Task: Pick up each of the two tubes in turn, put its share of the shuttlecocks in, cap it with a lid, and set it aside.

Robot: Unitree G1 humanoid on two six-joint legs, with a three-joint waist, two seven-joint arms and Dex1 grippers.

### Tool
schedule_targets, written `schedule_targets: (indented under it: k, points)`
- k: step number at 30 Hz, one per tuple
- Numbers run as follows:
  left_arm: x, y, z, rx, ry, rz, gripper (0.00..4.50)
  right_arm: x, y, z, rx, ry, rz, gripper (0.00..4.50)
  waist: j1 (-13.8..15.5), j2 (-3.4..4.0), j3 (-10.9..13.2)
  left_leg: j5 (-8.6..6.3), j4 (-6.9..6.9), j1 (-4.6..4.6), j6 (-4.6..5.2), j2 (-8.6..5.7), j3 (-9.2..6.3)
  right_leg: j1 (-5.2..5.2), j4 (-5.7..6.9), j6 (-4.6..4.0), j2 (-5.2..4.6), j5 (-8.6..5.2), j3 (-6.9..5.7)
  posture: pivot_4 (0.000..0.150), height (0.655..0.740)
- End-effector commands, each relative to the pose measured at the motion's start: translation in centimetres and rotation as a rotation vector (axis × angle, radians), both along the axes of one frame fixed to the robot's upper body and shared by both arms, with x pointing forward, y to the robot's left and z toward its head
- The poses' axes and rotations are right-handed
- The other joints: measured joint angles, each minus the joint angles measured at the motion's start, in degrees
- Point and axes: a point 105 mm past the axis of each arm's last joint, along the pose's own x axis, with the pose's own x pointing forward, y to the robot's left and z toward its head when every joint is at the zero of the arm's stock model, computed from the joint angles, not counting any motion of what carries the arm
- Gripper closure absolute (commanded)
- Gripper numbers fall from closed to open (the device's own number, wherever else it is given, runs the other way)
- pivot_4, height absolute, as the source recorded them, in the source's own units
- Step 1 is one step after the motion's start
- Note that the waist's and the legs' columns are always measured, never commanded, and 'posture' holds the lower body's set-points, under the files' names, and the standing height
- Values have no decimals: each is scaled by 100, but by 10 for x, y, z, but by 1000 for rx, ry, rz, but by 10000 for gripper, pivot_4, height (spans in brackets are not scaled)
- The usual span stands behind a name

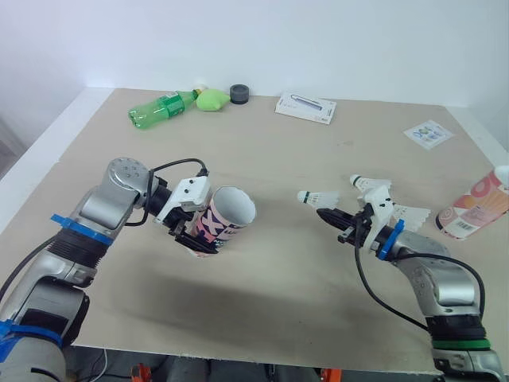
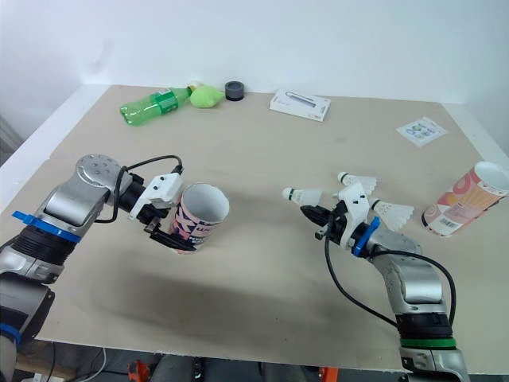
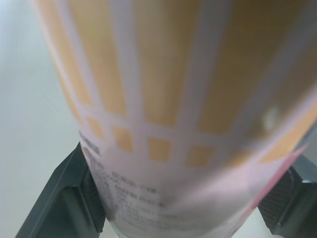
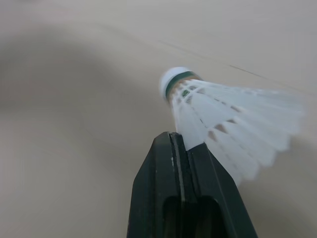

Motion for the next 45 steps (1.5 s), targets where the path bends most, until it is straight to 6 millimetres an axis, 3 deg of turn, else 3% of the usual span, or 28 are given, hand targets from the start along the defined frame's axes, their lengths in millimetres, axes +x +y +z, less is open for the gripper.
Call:
schedule_targets:
  k: [1, 5, 10, 21, 27, 28, 30, 36, 37, 41, 45]
  points:
    - [1, -4, 4, 12, -29, -43, 11411, -37, 16, 55, -73, -181, 179, 44706, 9, 1, 1, 0, 2, -3, 0, 0, -1, -2, 0, 1, -1, 0, -1, 1500, 7294]
    - [2, -15, 1, 14, -24, -79, 11411, -64, 25, 81, -202, -265, 269, 44706, 14, 2, -1, 0, 7, -4, 0, 0, -5, 1, 0, 16, -1, -7, -6, 1500, 7294]
    - [5, -24, -4, 25, -30, -108, 11411, -78, 37, 95, -338, -324, 335, 44706, 38, 2, -3, 2, 15, -1, 1, -3, -8, 9, 0, 20, -6, -5, -9, 1500, 7294]
    - [10, -38, -2, 16, -24, -135, 11411, -78, 72, 108, -450, -424, 497, 44706, 135, 3, -4, 8, 35, -10, 11, -21, -1, 12, -3, 22, -28, -5, 0, 1500, 7294]
    - [10, -38, -1, 16, -20, -131, 11411, -73, 91, 101, -493, -422, 584, 44706, 140, 4, -4, 8, 33, -11, 11, -22, -3, 10, -3, 27, -29, -5, -5, 1500, 7294]
    - [10, -39, -1, 15, -19, -131, 11411, -70, 94, 101, -487, -418, 587, 38501, 139, 4, -4, 8, 32, -12, 11, -22, -3, 9, -3, 26, -29, -5, -5, 1500, 7294]
    - [9, -40, -1, 13, -18, -133, 11411, -65, 95, 101, -498, -415, 583, 31938, 141, 4, -4, 8, 33, -12, 11, -21, -3, 7, -3, 25, -29, -3, -6, 1500, 7294]
    - [6, -45, -1, 6, -7, -144, 11411, -62, 90, 104, -489, -420, 552, 3321, 149, 4, -4, 7, 28, -21, 12, -30, -6, 4, -3, 21, -39, 4, -11, 1500, 7294]
    - [6, -46, -2, 8, -6, -147, 11411, -65, 85, 108, -463, -414, 548, 1563, 151, 4, -4, 7, 27, -21, 12, -30, -8, 4, -3, 19, -39, 4, -15, 1500, 7294]
    - [6, -49, -5, 13, -2, -154, 11411, -70, 60, 120, -378, -392, 476, 1563, 168, 4, -5, 7, 28, -30, 12, -41, -19, 6, -3, 12, -51, 6, -27, 1500, 7294]
    - [7, -53, -7, 14, 4, -157, 11411, -63, 4, 114, -365, -312, 221, 1563, 224, 2, -7, 7, 37, -34, 12, -58, -39, 20, -6, 17, -69, 0, -50, 1500, 7294]
